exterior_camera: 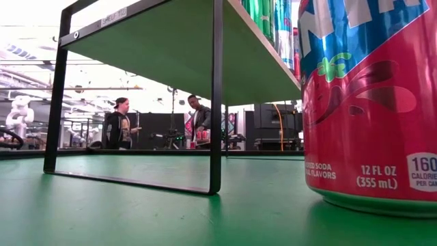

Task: Sort soda cans
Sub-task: Put the red soda can on the shelf and align it with the bottom red soda can

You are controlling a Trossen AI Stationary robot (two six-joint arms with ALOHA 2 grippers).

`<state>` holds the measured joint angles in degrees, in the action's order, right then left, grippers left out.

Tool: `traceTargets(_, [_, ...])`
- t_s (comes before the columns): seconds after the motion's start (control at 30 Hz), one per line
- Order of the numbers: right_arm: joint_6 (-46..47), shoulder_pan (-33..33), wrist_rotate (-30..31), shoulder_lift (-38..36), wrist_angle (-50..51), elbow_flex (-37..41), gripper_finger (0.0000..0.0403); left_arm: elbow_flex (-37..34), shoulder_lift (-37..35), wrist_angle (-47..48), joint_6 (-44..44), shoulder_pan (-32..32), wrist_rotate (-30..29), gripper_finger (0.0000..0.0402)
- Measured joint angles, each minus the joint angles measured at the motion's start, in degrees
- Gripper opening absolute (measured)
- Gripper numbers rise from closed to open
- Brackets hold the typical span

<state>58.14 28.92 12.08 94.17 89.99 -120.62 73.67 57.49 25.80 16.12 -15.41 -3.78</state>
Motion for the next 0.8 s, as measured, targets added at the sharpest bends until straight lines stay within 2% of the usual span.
traceTargets(0.1, [-7.5,-0.8,2.6,0.0,0.1,2.6,0.0391,0.0,-1.4,-0.6,0.2,0.4,0.6,0.0343])
traceTargets(0.2, [-9.3,-1.5,3.2,-0.7,0.0,7.7,0.0391,0.0,-2.4,-0.2,-0.2,0.4,0.5,0.0343])
traceTargets(0.4, [-2.1,-2.2,-7.7,-4.8,-1.6,21.2,0.0391,0.0,-2.9,0.4,1.3,0.4,-1.0,0.0343])
traceTargets(0.6, [-2.5,-0.8,-9.5,-11.2,-1.8,27.0,0.0391,0.0,-2.7,0.5,-1.0,0.4,-1.3,0.0343])
traceTargets(0.8, [-8.4,-0.7,-9.0,-19.9,-3.0,32.3,0.0391,0.0,-2.4,0.2,-0.4,0.8,-5.6,0.0343])
